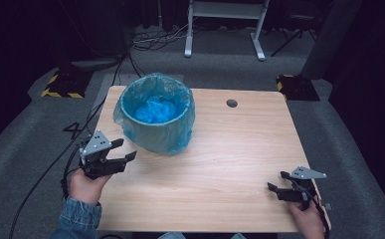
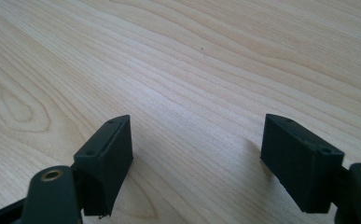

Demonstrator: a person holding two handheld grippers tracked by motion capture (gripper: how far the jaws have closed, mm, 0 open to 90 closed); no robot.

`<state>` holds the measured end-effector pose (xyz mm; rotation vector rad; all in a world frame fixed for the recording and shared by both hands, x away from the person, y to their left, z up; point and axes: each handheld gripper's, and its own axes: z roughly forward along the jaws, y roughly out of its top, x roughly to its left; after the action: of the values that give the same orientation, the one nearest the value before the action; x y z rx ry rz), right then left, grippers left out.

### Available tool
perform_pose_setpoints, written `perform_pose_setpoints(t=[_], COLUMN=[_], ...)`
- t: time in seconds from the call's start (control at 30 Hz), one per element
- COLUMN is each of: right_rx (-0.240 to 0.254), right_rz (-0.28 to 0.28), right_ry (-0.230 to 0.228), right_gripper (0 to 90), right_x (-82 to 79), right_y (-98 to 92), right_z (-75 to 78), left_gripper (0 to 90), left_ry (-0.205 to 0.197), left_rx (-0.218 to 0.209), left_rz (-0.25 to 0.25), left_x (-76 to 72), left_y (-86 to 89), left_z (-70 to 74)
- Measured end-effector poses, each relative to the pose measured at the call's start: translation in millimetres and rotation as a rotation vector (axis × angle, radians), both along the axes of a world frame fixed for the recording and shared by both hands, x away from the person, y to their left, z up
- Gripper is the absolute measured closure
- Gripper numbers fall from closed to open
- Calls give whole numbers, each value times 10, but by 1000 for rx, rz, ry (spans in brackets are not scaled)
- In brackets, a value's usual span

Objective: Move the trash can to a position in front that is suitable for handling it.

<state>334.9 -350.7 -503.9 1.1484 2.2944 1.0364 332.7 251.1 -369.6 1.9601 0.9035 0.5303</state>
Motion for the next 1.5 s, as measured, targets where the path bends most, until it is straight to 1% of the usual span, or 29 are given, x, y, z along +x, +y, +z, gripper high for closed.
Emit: perform_pose_setpoints(t=[0.03,0.07,0.13,0.2,0.23,0.27,0.33,0.37,0.4,0.43,0.5,0.57,0.63,0.67,0.7,0.73,0.77,0.87,0.9,0.97,1.07,1.17,1.2,1.23,1.27,1.33,1.4,1.47,1.5], right_rx=[-1,-1,-1,-1,-1,-1,-1,-1,-1,-1,-2,-2,-2,-2,-2,-2,-2,-2,-2,-2,-5,-5,-5,-5,-6,-6,-7,-7,-7], right_rz=[-2,-16,-20,-21,-21,-21,-21,-21,-21,-21,-25,-25,-25,-25,-25,-25,-25,-25,-25,-25,-30,-34,-35,-35,-35,-36,-36,-40,-40], right_ry=[0,3,4,3,4,4,3,3,3,3,3,3,3,3,3,3,3,3,3,3,3,3,3,3,3,4,5,3,3], right_gripper=[237,229,229,228,228,228,228,228,228,228,226,226,225,226,226,226,225,225,225,225,215,211,209,209,207,204,202,201,201], right_x=[1,6,7,7,7,7,7,7,7,7,8,8,8,8,8,8,8,8,8,8,8,9,9,9,9,10,10,7,7], right_y=[0,-1,-3,-3,-3,-3,-3,-3,-3,-3,-3,-3,-3,-3,-3,-3,-3,-3,-3,-3,-2,-1,0,0,0,1,0,3,4], right_z=[0,-1,-1,-1,-1,-1,-1,-1,-1,-1,-1,-1,-1,-1,-1,-1,-1,-1,-1,-1,-1,-2,-2,-2,-2,-2,-1,-2,-2], left_gripper=[383,385,385,385,384,381,365,327,325,331,333,334,338,346,346,351,353,358,358,358,333,328,329,328,326,320,322,321,323], left_ry=[0,0,-5,-12,-14,-14,-23,-41,-56,-56,-68,-65,-68,-68,-67,-62,-62,-49,-49,-45,-51,-47,-42,-42,-36,-29,-7,7,7], left_rx=[-2,-6,-14,-4,-9,-9,-36,4,25,25,12,3,8,8,14,15,15,-8,-8,-6,43,58,71,71,74,80,100,72,72], left_rz=[5,10,14,28,35,35,56,92,93,93,87,91,99,99,100,100,100,112,112,127,167,180,185,185,197,203,206,200,200], left_x=[12,25,78,139,198,198,258,287,302,302,350,413,500,500,534,614,614,764,764,836,931,992,1051,1051,1112,1141,1193,1215,1215], left_y=[1,5,22,42,63,63,73,45,27,27,11,22,37,37,43,66,66,126,126,132,103,72,52,52,50,47,33,31,31], left_z=[20,41,99,153,201,201,255,290,305,305,334,375,438,438,460,482,482,462,462,457,463,460,452,452,431,412,361,332,332])
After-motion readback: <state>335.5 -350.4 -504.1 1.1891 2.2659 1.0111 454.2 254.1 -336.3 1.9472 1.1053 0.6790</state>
